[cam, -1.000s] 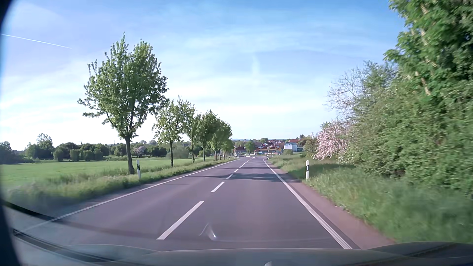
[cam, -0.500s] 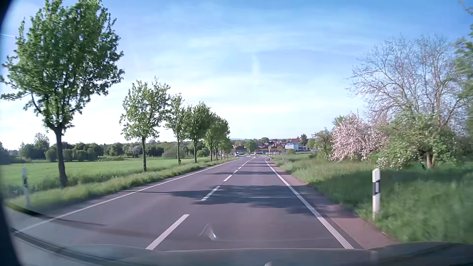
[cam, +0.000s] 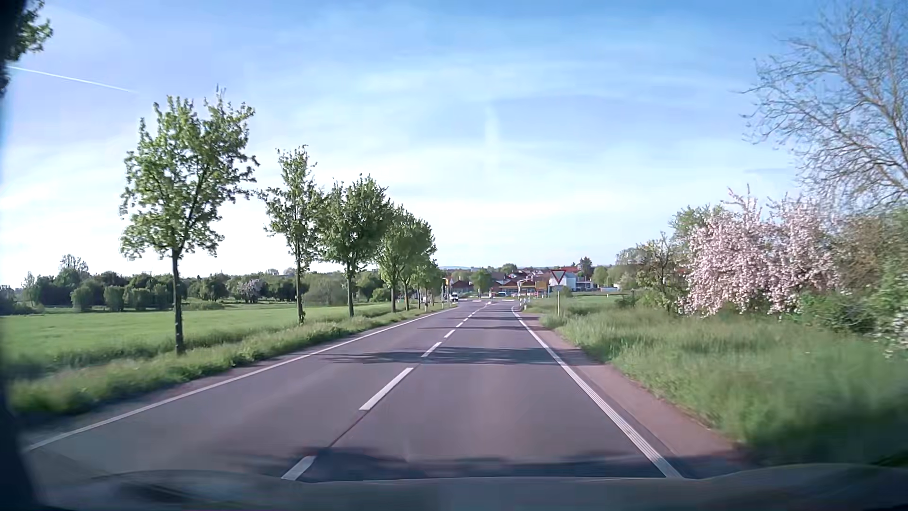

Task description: Follow the waypoints while adhering to traffic rules and regulations

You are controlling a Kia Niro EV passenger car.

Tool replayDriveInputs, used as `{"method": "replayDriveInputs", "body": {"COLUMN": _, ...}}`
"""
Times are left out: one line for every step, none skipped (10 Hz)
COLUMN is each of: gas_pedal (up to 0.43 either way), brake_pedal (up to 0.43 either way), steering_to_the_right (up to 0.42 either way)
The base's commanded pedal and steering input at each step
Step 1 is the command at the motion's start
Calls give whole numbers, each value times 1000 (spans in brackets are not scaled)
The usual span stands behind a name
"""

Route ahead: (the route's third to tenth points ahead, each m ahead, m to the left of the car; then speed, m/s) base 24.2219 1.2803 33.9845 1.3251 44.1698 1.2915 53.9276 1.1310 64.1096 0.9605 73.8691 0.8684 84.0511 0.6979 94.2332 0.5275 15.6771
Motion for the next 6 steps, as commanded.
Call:
{"method": "replayDriveInputs", "body": {"gas_pedal": 0, "brake_pedal": 165, "steering_to_the_right": -3}}
{"method": "replayDriveInputs", "body": {"gas_pedal": 0, "brake_pedal": 171, "steering_to_the_right": -2}}
{"method": "replayDriveInputs", "body": {"gas_pedal": 0, "brake_pedal": 171, "steering_to_the_right": -2}}
{"method": "replayDriveInputs", "body": {"gas_pedal": 0, "brake_pedal": 177, "steering_to_the_right": -2}}
{"method": "replayDriveInputs", "body": {"gas_pedal": 0, "brake_pedal": 183, "steering_to_the_right": -2}}
{"method": "replayDriveInputs", "body": {"gas_pedal": 0, "brake_pedal": 189, "steering_to_the_right": -2}}
